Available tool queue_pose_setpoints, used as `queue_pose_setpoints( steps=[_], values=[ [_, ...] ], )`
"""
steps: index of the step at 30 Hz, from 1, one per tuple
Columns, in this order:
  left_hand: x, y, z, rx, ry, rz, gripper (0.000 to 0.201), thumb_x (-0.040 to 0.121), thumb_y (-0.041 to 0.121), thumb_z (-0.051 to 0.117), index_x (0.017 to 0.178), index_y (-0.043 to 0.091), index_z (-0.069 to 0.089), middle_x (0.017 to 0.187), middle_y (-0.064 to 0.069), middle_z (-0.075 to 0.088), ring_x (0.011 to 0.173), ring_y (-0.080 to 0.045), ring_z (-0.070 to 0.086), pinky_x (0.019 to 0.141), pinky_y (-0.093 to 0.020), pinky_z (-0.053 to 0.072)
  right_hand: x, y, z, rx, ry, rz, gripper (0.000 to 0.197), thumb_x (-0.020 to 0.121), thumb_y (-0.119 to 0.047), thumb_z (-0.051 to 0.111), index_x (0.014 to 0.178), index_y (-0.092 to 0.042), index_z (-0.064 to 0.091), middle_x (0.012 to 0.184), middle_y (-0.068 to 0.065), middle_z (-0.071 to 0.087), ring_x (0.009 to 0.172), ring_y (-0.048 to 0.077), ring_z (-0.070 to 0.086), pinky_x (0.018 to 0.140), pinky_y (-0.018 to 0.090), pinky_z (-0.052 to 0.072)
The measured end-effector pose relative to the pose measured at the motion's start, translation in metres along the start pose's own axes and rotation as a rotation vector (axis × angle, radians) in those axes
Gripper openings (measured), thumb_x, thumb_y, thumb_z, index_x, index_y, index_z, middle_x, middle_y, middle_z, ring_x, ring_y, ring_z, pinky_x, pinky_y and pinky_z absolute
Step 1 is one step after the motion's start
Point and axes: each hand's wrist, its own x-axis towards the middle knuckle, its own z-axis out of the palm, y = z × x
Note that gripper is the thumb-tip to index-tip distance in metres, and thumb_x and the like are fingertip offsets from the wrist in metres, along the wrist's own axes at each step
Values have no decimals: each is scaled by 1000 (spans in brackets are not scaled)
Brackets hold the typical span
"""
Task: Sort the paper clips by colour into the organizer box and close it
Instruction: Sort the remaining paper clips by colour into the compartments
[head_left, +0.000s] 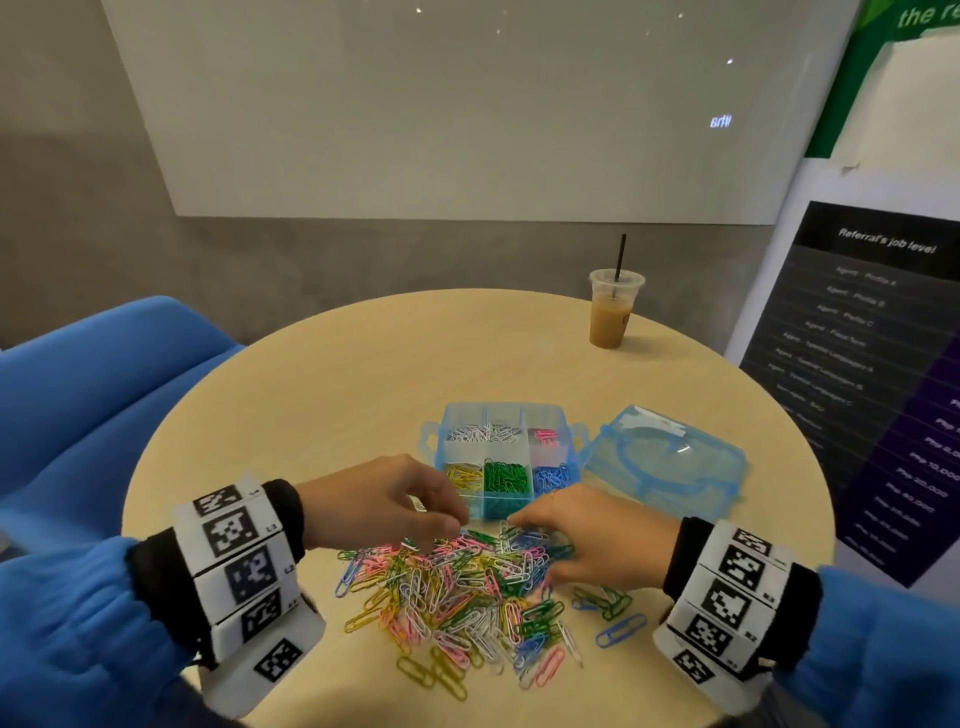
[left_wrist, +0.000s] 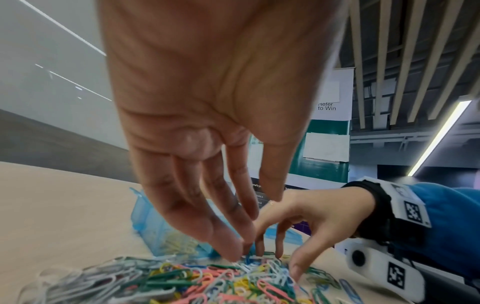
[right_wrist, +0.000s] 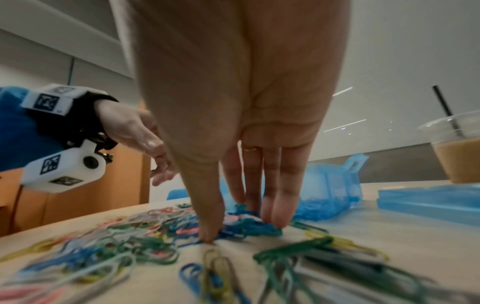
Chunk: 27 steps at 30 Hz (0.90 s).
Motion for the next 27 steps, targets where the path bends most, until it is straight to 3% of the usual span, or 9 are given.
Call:
queue_pose_setpoints(
  steps=[4, 7, 10, 12, 17, 21, 23, 27],
  values=[
    [-6, 1, 8, -13, -50, -4, 23, 95, 30, 60, 114, 18, 66, 103, 1, 71, 86, -13, 69, 71, -14, 49, 5, -3, 4, -34, 17, 9, 53, 89, -29, 67, 139, -21, 50, 128, -1, 56, 112, 14, 53, 86, 22, 39],
    [-6, -1, 13, -29, -10, -24, 22, 95, 30, 60, 112, 19, 67, 102, 1, 71, 85, -14, 70, 68, -15, 49, 7, -6, 5, -50, 32, 20, 37, 90, -27, 66, 125, -19, 61, 116, -1, 60, 104, 16, 55, 82, 27, 43],
    [-5, -1, 18, -92, 10, -54, 21, 96, 29, 58, 111, 17, 68, 103, -1, 72, 87, -15, 70, 71, -24, 56, 10, -4, 5, -45, 35, 32, 21, 90, -23, 65, 109, -14, 67, 99, 0, 62, 89, 16, 55, 71, 23, 37],
    [-5, 1, 23, -181, 11, -80, 21, 99, 26, 54, 111, 15, 67, 104, 1, 72, 86, -13, 71, 69, -24, 55, 12, -2, 4, -11, 36, 44, 18, 92, -23, 63, 103, -10, 68, 91, 1, 62, 78, 13, 51, 64, 22, 34],
    [1, 6, 37, -565, 91, -167, 25, 103, 19, 44, 116, 6, 61, 105, -7, 68, 83, -15, 64, 70, -26, 57, 12, -1, -1, 49, 43, 51, 21, 92, -25, 65, 103, -8, 70, 93, 7, 71, 75, 13, 57, 65, 20, 40],
    [8, 12, 42, -869, 209, -269, 37, 103, 32, 42, 117, 3, 59, 107, -14, 63, 82, -20, 63, 69, -31, 59, 10, -2, -17, 156, 111, 61, 18, 91, -23, 66, 101, -8, 71, 81, -1, 66, 61, 2, 53, 57, 9, 38],
    [14, 12, 47, -1085, 202, -315, 49, 101, 43, 41, 117, 0, 57, 105, -16, 66, 83, -25, 67, 70, -36, 58, 9, -5, -29, 201, 168, 44, 17, 90, -24, 68, 99, -10, 72, 78, -4, 64, 62, 2, 55, 59, 10, 42],
    [27, 16, 65, -1577, 86, -322, 68, 101, 52, 31, 125, -8, 50, 115, -28, 65, 101, -39, 66, 86, -41, 55, 11, -19, -45, 277, 262, -64, 14, 88, -24, 71, 96, -12, 73, 83, -1, 69, 73, 7, 62, 65, 12, 45]
  ],
)
